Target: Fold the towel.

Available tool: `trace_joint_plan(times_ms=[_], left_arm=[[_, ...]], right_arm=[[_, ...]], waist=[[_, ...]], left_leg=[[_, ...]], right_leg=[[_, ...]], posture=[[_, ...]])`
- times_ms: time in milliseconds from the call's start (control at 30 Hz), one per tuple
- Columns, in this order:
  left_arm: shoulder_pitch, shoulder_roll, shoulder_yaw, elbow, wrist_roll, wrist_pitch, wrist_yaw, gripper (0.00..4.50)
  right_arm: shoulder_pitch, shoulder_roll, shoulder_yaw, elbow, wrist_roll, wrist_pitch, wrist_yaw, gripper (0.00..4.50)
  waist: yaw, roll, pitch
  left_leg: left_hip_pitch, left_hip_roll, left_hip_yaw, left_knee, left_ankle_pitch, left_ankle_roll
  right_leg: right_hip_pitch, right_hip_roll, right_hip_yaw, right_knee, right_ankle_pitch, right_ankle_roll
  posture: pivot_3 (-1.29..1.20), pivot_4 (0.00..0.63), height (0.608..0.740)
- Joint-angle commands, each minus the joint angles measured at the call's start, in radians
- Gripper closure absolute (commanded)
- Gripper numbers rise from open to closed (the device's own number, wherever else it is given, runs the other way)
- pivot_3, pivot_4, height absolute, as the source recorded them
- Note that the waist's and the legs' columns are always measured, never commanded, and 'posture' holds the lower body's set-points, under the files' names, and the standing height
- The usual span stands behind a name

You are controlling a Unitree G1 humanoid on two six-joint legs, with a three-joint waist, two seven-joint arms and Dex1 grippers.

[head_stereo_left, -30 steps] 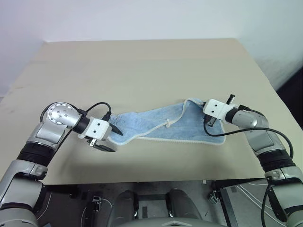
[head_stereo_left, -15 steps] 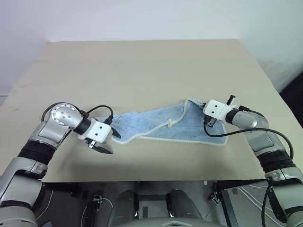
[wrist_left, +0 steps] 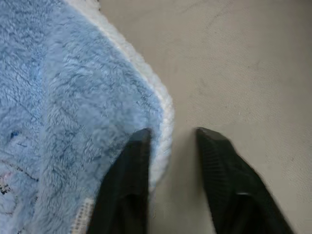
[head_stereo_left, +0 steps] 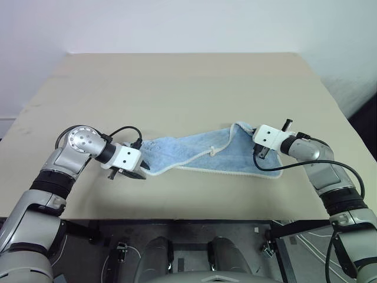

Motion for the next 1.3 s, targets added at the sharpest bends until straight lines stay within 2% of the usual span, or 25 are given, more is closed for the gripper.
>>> trace_joint_plan(times_ms=[33,67,100,267,367,500,700,900,1033,1300], left_arm=[[-0.018,0.006,0.014,0.009,0.006,0.013,0.003,4.06],[-0.019,0.006,0.014,0.01,0.006,0.015,0.003,4.4],[-0.019,0.006,0.014,0.011,0.007,0.014,0.004,4.46],[-0.017,0.008,0.02,0.012,0.005,0.013,0.011,4.46],[-0.024,-0.003,0.052,0.003,-0.042,0.072,0.016,4.46],[-0.061,-0.022,0.114,-0.004,-0.105,0.199,0.047,4.46],[-0.133,-0.023,0.276,-0.019,-0.238,0.426,0.133,4.46],[-0.152,-0.006,0.388,-0.038,-0.296,0.538,0.229,4.46],[-0.13,-0.001,0.418,-0.066,-0.295,0.542,0.275,4.46],[-0.324,-0.051,0.539,0.142,-0.284,0.492,0.592,4.46]], right_arm=[[-0.01,0.004,-0.015,-0.034,0.003,-0.008,-0.011,4.5],[-0.011,0.005,-0.015,-0.035,0.003,-0.008,-0.01,4.5],[-0.011,0.006,-0.014,-0.036,0.003,-0.008,-0.01,4.5],[-0.013,0.009,-0.014,-0.038,0.003,-0.009,-0.009,4.5],[-0.013,0.01,-0.013,-0.041,0.002,-0.008,-0.008,4.5],[-0.015,0.008,-0.015,-0.045,0.002,-0.007,-0.008,4.5],[-0.039,-0.022,-0.035,-0.047,0.006,-0.021,-0.004,4.5],[-0.084,-0.055,-0.045,-0.032,0.012,-0.042,0.017,4.5],[-0.118,-0.079,-0.048,-0.008,0.007,-0.064,0.02,4.5],[-0.345,-0.137,-0.07,0.122,0.009,-0.111,0.02,4.5]], waist=[[0.0,0.0,0.0],[0.0,0.0,0.0],[0.0,0.0,0.0],[-0.001,0.0,0.0],[-0.001,0.0,0.0],[0.0,-0.002,0.001],[-0.003,-0.004,0.003],[-0.006,-0.004,0.003],[-0.004,-0.004,0.004],[-0.002,-0.005,0.007]], left_leg=[[-0.001,0.0,0.0,0.0,0.0,0.0],[-0.001,0.0,0.0,0.0,0.0,0.0],[-0.002,0.0,0.0,0.0,0.0,0.0],[-0.003,0.0,0.0,-0.001,0.0,0.0],[-0.003,0.0,0.0,-0.001,0.0,0.0],[-0.005,0.0,0.0,-0.001,0.0,0.0],[-0.006,0.0,0.0,-0.002,0.0,0.0],[-0.006,0.0,0.0,-0.003,0.0,0.0],[-0.006,0.0,0.0,-0.003,0.0,0.0],[-0.006,-0.001,0.0,-0.002,0.0,0.0]], right_leg=[[-0.001,0.0,0.0,0.0,0.0,0.0],[-0.001,0.0,0.0,-0.001,0.0,0.0],[-0.001,0.0,0.0,-0.001,0.0,0.0],[-0.003,0.0,0.0,-0.002,0.001,0.001],[-0.003,0.0,0.0,-0.002,0.001,0.001],[-0.005,0.0,0.0,-0.002,0.002,0.003],[-0.006,0.0,0.0,-0.002,0.002,0.004],[-0.006,0.0,0.0,-0.003,0.002,0.004],[-0.006,0.0,0.0,-0.003,0.002,0.004],[-0.007,-0.001,0.0,-0.003,0.003,0.005]], posture=[[0.0,0.15,0.74],[0.0,0.15,0.74],[0.0,0.15,0.74],[0.0,0.15,0.74],[0.0,0.15,0.74],[0.0,0.15,0.74],[0.0,0.15,0.74],[0.0,0.15,0.74],[0.0,0.15,0.74],[0.0,0.15,0.74]])
